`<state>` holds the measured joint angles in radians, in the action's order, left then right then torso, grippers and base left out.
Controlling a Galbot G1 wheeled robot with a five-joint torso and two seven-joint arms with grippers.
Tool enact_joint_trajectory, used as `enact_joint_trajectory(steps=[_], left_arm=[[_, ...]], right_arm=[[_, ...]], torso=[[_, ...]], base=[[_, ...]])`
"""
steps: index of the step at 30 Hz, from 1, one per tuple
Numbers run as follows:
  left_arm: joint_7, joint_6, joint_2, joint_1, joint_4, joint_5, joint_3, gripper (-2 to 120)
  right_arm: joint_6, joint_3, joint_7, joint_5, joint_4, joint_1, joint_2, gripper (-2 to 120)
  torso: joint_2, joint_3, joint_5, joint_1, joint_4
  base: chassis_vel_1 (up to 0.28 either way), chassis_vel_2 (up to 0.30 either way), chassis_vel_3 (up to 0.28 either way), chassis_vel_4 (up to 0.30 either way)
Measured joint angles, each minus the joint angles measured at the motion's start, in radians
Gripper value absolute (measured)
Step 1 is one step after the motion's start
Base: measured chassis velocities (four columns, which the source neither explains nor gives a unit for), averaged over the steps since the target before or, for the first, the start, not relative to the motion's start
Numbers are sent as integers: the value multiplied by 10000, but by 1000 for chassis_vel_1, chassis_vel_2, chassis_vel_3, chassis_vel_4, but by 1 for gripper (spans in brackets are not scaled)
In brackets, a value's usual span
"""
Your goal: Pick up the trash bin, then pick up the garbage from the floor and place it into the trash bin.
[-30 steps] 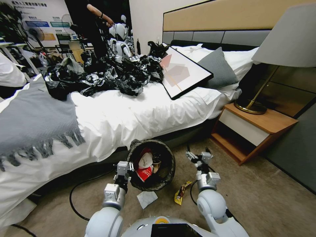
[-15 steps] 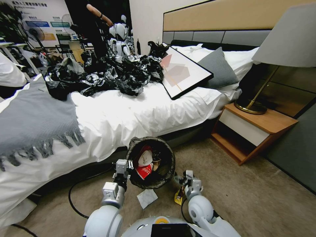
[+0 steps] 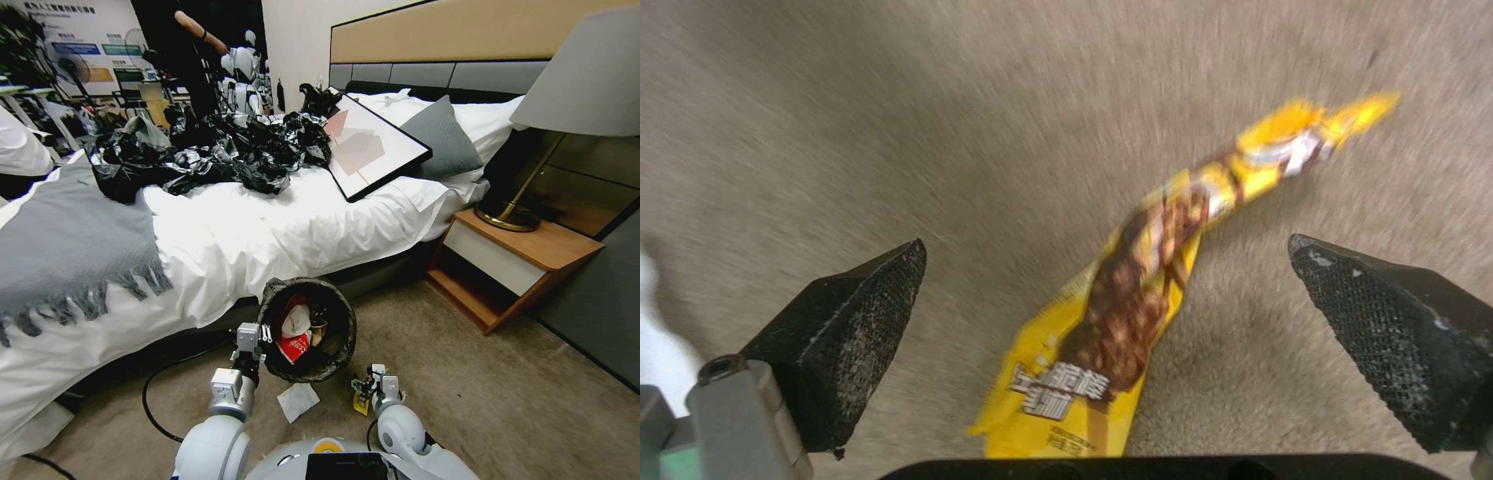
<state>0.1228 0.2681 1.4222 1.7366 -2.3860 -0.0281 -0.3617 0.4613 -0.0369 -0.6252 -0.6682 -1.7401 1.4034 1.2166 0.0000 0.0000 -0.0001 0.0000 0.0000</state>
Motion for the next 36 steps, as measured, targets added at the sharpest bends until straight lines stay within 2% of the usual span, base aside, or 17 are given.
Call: enact_joint_trajectory(steps=[7,19,27,31,33,35,36], left_arm=[[-2,-37,11,95,-31,-53,-5,0],[-2,-52,24,114,-23,-104,42,0],[9,-60,17,151,-22,-120,5,0],[14,-63,22,120,-22,-120,7,0],[15,-66,24,113,-22,-120,11,0],[16,-66,23,113,-21,-120,11,0],[16,-66,17,115,-19,-120,10,0]], right_arm=[[-189,-125,357,246,1013,-364,416,100],[-293,-428,931,325,1486,-567,538,100],[-503,-584,1269,523,2236,-829,704,99],[-655,-636,1434,678,2375,-827,712,93],[-737,-705,1495,767,2435,-830,704,86],[-754,-718,1505,788,2446,-830,703,86],[-830,-760,1569,879,2476,-822,695,80]], torso=[[0,0,2,0,0],[0,0,0,0,0],[0,0,1,0,0],[0,1,1,0,0],[0,0,1,0,0],[0,0,1,0,0],[0,0,0,0,0]], base=[[0,0,0,0],[0,0,0,0],[0,0,0,0],[0,0,0,0],[0,0,0,0],[0,0,0,0],[0,0,0,0]])
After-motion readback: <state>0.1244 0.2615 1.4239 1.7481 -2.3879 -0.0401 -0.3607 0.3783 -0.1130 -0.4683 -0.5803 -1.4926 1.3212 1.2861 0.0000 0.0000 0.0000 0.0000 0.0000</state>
